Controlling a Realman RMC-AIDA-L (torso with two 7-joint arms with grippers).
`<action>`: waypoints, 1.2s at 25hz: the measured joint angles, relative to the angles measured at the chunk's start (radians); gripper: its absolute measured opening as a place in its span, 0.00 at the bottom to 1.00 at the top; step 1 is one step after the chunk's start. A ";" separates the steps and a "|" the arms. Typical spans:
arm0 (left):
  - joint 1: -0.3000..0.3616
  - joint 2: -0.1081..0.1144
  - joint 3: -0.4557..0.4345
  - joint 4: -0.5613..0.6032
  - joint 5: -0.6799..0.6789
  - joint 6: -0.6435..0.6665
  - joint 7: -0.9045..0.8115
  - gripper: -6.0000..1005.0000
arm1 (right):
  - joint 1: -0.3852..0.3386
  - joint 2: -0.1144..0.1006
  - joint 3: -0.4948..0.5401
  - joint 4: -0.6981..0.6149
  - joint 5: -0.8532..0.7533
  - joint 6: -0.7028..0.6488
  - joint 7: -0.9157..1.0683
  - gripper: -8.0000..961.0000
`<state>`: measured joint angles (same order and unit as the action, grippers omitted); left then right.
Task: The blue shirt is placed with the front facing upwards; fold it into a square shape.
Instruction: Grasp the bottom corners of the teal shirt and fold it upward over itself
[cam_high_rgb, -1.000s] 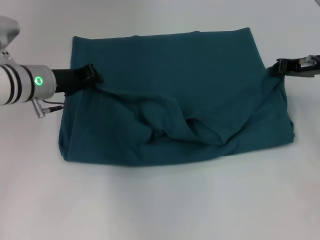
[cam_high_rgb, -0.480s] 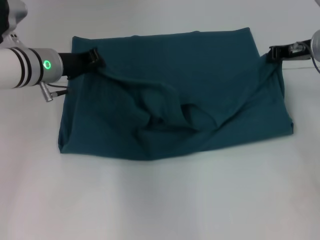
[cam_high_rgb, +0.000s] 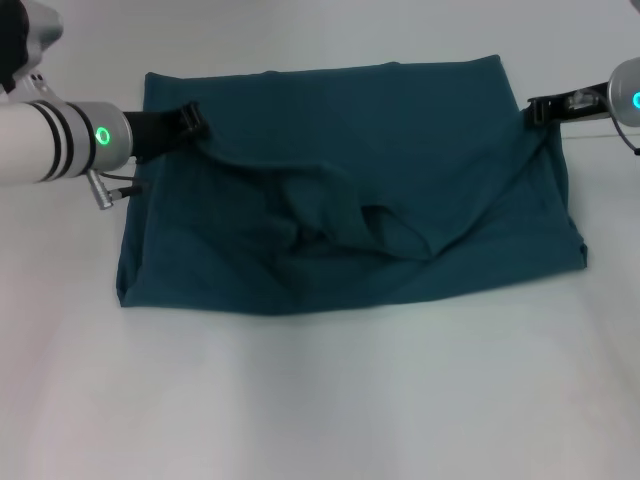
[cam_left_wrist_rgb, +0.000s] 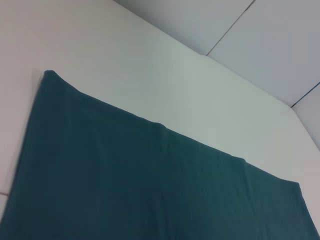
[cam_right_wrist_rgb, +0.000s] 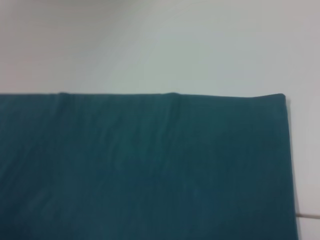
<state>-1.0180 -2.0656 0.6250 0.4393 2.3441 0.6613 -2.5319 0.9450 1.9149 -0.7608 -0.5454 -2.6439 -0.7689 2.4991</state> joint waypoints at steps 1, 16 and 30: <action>0.004 -0.007 0.003 0.005 -0.001 -0.004 0.004 0.08 | -0.002 0.002 -0.013 0.001 0.000 0.005 -0.001 0.03; 0.037 -0.040 -0.005 0.015 -0.018 -0.033 0.007 0.42 | 0.000 0.014 -0.087 0.002 -0.077 0.084 -0.006 0.21; 0.150 -0.054 0.001 0.129 -0.145 0.108 0.013 0.59 | -0.127 0.012 -0.038 -0.134 0.290 -0.129 -0.093 0.81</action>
<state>-0.8676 -2.1192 0.6261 0.5684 2.1991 0.7688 -2.5185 0.8184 1.9269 -0.7986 -0.6799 -2.3539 -0.8974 2.4063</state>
